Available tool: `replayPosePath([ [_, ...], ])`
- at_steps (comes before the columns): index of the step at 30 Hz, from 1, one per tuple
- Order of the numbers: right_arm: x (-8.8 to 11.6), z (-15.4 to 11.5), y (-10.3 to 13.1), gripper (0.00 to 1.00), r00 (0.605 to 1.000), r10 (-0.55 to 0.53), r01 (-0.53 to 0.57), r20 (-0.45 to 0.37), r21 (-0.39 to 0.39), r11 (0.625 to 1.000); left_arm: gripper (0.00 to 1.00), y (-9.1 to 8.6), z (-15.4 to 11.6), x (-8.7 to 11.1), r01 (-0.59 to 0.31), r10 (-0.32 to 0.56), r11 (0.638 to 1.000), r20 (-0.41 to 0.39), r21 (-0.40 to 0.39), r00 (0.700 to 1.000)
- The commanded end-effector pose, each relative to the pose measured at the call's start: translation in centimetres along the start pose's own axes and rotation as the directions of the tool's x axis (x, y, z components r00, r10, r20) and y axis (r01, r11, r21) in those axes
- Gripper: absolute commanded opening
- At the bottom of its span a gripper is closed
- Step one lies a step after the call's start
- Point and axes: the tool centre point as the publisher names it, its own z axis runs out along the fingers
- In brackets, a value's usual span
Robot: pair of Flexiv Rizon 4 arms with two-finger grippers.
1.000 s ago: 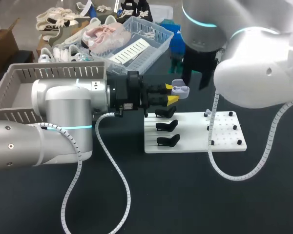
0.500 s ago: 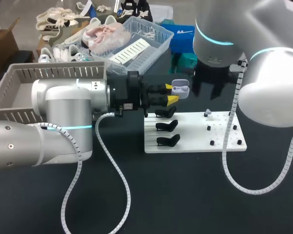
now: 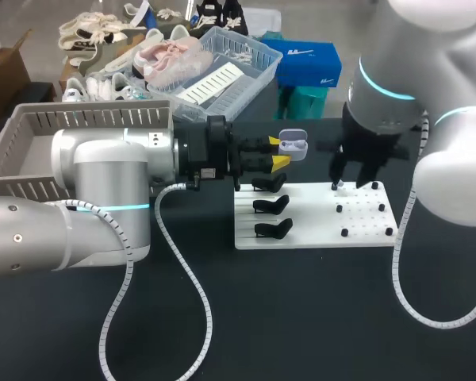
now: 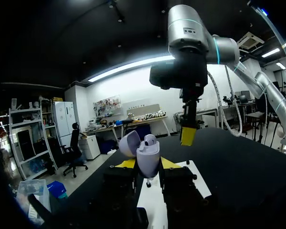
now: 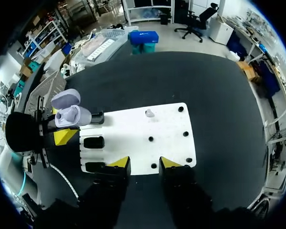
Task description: Pick up each earbud case from the left stands, insert the matching earbuds, close the lid, and place the case in the box.
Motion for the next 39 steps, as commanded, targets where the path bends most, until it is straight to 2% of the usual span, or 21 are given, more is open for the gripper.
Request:
replayPosePath([
  [1,-0.8,1.2,-0.1,0.38,1.0,-0.025,0.025,0.001,-0.01,1.0,0.0,-0.1,0.0,0.0,-0.001,0.001,1.0,0.001,-0.004,1.0],
  [7,-1.1,1.8,-0.2,0.4,1.0,-0.022,0.023,0.015,-0.03,0.999,0.0,-0.1,0.0,0.0,-0.001,0.001,1.0,0.001,-0.004,1.0],
  [16,-1.5,5.0,-1.2,0.41,0.999,-0.035,0.037,0.024,-0.092,0.995,0.0,-0.1,0.0,0.0,-0.001,0.001,1.0,0.001,-0.004,1.0],
  [23,-2.5,7.4,-1.4,0.42,1.0,-0.028,0.027,-0.006,-0.083,0.996,0.0,-0.1,0.0,0.0,-0.001,0.001,1.0,0.001,-0.004,1.0],
  [39,-5.0,9.3,-1.2,0.4,1.0,0.002,-0.004,-0.024,-0.116,0.993,0.0,-0.1,0.0,0.0,-0.001,0.001,1.0,0.001,-0.004,1.0],
])
